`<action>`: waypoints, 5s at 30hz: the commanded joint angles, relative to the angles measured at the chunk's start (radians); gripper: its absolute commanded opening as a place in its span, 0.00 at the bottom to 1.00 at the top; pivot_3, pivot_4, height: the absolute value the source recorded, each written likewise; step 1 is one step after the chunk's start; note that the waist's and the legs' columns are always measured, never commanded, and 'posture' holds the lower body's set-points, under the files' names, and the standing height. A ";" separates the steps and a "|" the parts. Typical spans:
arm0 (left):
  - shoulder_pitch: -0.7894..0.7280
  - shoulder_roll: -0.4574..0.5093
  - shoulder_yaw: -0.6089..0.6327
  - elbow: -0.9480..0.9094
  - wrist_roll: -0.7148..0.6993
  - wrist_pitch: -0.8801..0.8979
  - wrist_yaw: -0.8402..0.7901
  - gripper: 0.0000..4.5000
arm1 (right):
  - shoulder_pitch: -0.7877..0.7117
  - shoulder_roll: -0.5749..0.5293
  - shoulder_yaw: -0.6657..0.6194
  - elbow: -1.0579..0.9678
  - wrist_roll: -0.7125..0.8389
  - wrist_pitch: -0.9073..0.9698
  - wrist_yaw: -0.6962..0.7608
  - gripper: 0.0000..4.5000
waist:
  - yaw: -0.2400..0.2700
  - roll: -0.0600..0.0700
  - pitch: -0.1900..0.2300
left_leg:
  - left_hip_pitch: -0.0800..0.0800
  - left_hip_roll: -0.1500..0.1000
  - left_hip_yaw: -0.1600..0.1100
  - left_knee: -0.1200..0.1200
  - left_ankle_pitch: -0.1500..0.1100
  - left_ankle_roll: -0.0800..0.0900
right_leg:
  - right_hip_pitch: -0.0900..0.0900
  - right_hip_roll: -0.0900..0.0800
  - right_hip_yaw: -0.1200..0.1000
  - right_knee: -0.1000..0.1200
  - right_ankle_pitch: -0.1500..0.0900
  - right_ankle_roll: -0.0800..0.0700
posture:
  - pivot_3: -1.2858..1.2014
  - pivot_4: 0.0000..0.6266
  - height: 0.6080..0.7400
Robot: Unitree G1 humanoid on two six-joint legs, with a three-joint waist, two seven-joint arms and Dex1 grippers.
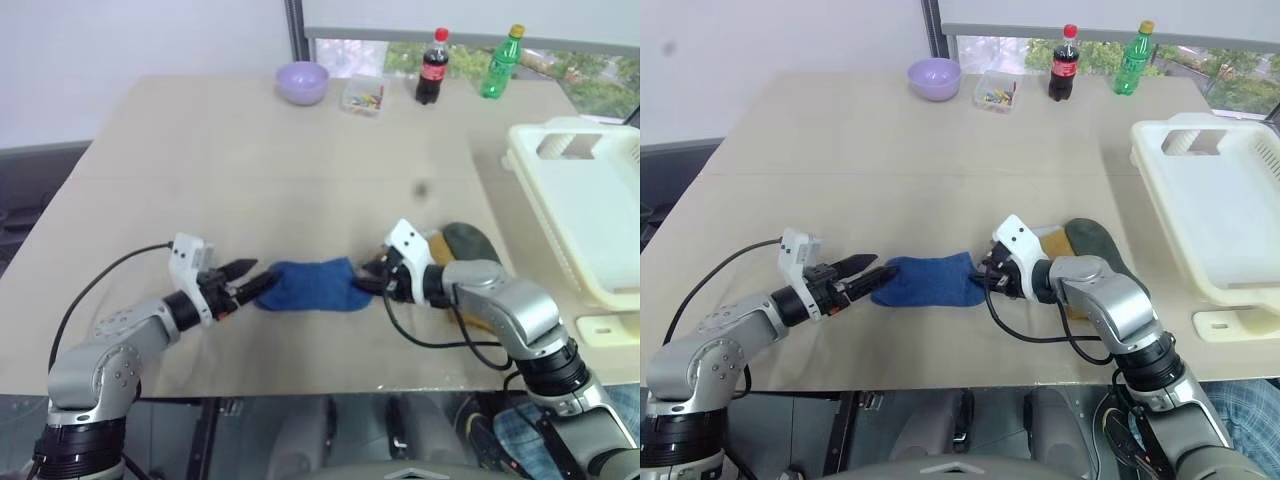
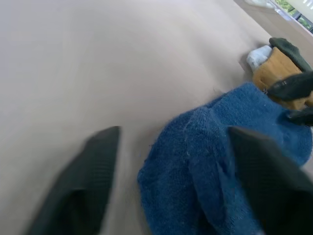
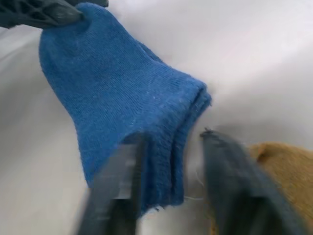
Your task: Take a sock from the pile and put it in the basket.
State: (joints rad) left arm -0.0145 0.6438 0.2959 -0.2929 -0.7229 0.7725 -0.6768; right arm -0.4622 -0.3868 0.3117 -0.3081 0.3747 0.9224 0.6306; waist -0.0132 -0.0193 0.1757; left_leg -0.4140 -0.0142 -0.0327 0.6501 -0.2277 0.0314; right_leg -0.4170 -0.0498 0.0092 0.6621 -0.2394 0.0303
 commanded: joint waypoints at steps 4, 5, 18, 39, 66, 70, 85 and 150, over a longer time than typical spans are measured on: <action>0.075 0.049 0.107 -0.055 -0.106 0.031 -0.086 0.95 | 0.001 -0.078 -0.027 -0.120 -0.009 -0.143 0.077 0.00 | -0.002 0.000 0.000 | 0.000 0.000 0.000 0.000 0.000 0.000 | 0.000 0.000 0.000 0.000 0.000 0.000 | 0.52 0.24 1.00; 0.095 0.068 0.119 -0.055 -0.114 0.040 -0.105 0.95 | -0.003 -0.091 -0.021 -0.124 -0.010 -0.163 0.098 0.00 | -0.002 0.000 0.000 | 0.000 0.001 0.000 0.000 0.000 0.000 | 0.000 0.000 0.000 -0.001 0.000 0.000 | 0.52 0.24 1.00; 0.092 0.112 0.016 -0.020 -0.063 0.122 -0.072 0.95 | -0.090 0.046 0.212 0.314 -0.212 -0.483 0.214 0.00 | 0.000 0.000 0.000 | 0.001 0.001 0.000 0.000 0.000 0.000 | 0.000 0.001 0.000 0.000 0.000 0.000 | 0.52 0.24 1.00; -0.157 -0.028 -0.158 -0.053 -0.169 0.097 -0.158 0.95 | -0.056 0.058 0.185 0.348 -0.305 -0.516 0.229 0.00 | 0.001 -0.001 -0.002 | 0.012 0.000 0.002 -0.001 0.000 0.000 | 0.010 0.001 0.002 0.000 0.000 0.000 | 0.52 0.24 1.00; 0.029 0.118 -0.051 -0.053 -0.139 0.210 -0.093 0.95 | -0.041 0.056 0.167 0.364 -0.341 -0.535 0.226 0.00 | -0.002 -0.003 -0.003 | 0.015 0.002 0.003 -0.005 0.000 0.000 | 0.010 0.001 0.004 -0.001 -0.003 -0.004 | 0.52 0.24 1.00; -0.015 0.077 -0.089 -0.044 -0.120 0.177 -0.094 0.95 | -0.045 0.061 0.165 0.371 -0.343 -0.537 0.231 0.00 | -0.002 -0.003 -0.003 | 0.015 0.002 0.004 -0.005 0.000 0.000 | 0.010 0.001 0.005 -0.001 -0.003 -0.004 | 0.52 0.24 1.00; -0.225 -0.114 -0.276 0.049 -0.093 0.054 -0.195 0.95 | -0.038 0.050 0.153 0.353 -0.339 -0.520 0.243 0.00 | 0.000 -0.003 -0.003 | 0.015 0.002 0.004 -0.005 0.000 0.000 | 0.011 0.001 0.005 -0.001 -0.002 -0.003 | 0.52 0.24 1.00; -0.043 0.025 -0.111 -0.062 0.058 -0.234 -0.317 0.95 | -0.062 0.051 -0.102 -0.024 -0.016 -0.012 0.106 0.83 | -0.001 -0.002 -0.001 | 0.005 0.004 0.004 -0.009 0.000 0.000 | 0.001 0.002 0.004 -0.004 -0.001 -0.001 | 0.52 0.24 1.00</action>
State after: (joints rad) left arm -0.0836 0.6382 0.1185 -0.2913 -0.6447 0.5661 -0.9705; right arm -0.4898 -0.3583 0.1961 -0.3598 0.3533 0.9015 0.7638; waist -0.0140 -0.0218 0.1743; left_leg -0.4114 -0.0101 -0.0296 0.6421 -0.2277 0.0311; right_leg -0.4178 -0.0484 0.0126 0.6578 -0.2401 0.0293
